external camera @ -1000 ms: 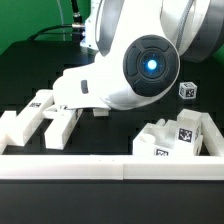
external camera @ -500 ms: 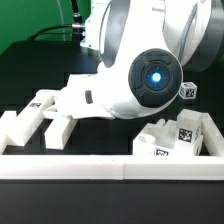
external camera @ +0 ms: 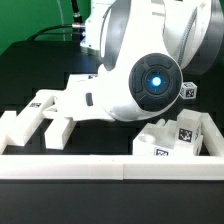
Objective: Assemble chair
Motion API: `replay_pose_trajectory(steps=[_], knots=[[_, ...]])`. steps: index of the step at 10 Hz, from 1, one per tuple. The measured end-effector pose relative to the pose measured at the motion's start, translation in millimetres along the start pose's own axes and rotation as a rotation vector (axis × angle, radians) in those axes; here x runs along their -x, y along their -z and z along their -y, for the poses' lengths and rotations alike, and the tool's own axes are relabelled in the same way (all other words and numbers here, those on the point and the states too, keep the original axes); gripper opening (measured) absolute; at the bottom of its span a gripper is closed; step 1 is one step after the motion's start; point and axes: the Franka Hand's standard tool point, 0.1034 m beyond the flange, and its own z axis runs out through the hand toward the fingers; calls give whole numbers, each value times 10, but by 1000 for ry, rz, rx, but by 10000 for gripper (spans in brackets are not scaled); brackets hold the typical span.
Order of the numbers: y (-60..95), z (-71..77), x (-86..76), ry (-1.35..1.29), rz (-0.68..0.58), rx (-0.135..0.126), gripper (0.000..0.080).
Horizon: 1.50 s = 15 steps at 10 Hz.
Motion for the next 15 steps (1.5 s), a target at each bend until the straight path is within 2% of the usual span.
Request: replay_pose_trajectory(steps=[1,2,3,8,9,11,13,14,15], knots=[[0,0,0,0,0,0,401],[0,1,1,0,1,0,401],[0,1,1,0,1,0,289],[12,0,10,0,-1,-1,289],[64,9,48,-2,-6,-2,289],[291,50,240,-51,-27,-21,291],[489,53,441,-57,-36,-28,291],[514,22,463,-61,-44,-30,291],[520,8,414,-61,-68,-25,291]])
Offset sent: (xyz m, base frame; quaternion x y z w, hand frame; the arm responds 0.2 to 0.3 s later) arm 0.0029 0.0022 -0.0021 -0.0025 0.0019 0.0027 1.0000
